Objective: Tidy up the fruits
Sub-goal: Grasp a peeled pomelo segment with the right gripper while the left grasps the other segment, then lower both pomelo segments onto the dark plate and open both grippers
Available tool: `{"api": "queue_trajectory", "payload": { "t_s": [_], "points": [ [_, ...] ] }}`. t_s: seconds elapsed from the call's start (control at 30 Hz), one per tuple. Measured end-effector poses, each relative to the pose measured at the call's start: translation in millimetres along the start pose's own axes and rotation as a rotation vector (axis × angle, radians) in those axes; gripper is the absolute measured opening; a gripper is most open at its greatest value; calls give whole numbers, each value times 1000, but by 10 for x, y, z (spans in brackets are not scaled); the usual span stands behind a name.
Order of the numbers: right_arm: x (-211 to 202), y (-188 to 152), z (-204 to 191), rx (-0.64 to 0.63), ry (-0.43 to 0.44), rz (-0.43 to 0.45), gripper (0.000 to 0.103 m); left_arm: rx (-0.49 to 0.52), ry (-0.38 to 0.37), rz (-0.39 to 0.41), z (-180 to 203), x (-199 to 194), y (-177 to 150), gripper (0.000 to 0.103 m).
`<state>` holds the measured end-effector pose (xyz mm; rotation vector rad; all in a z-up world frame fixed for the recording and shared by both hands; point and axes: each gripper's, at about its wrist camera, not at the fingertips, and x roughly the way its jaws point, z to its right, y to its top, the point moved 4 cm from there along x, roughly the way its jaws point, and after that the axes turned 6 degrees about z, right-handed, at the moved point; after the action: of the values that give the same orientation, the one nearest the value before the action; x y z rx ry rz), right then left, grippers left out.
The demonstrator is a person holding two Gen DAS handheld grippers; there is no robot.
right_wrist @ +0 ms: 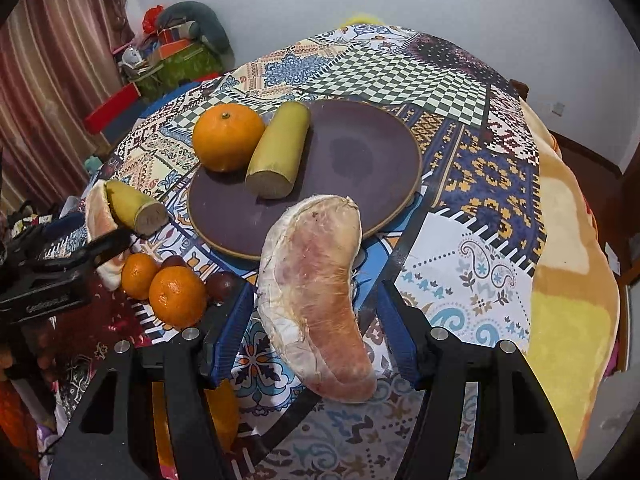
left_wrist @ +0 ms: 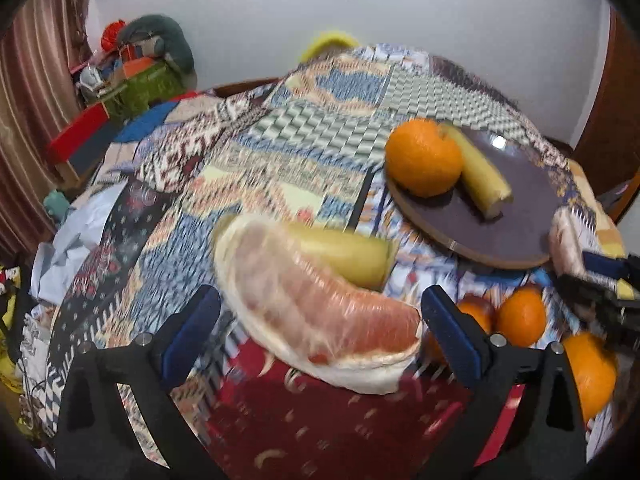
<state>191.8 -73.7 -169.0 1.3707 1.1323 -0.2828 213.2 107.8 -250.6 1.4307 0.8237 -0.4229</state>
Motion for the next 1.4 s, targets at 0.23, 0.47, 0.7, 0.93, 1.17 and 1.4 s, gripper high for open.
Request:
{"api": "queue_trajectory", "payload": {
  "t_s": [0.23,0.47,0.7,0.93,1.17,1.4],
  "points": [
    [-29,-6,21,3,5,8,55,-36,-16,-58,-296,-83,-306,99],
    [-5,-9,-52,-24,12,7,43,-84,-80,-42,-359,-212,-236,91],
    [-48,-14,-20,-5,19,18,42,-93,-68,-48,-315,-48,-78,77],
    [-201,-2,61,27,10,62,41,-141,-50,-41,-409,26,-70,53],
    [-328,51,96,41,7,95,41,-141,-92,-17,-374,-118,-74,50],
    [-461,152,71,22,-4,138,41,-124,-138,66,-217,-402,133,50]
  ]
}}
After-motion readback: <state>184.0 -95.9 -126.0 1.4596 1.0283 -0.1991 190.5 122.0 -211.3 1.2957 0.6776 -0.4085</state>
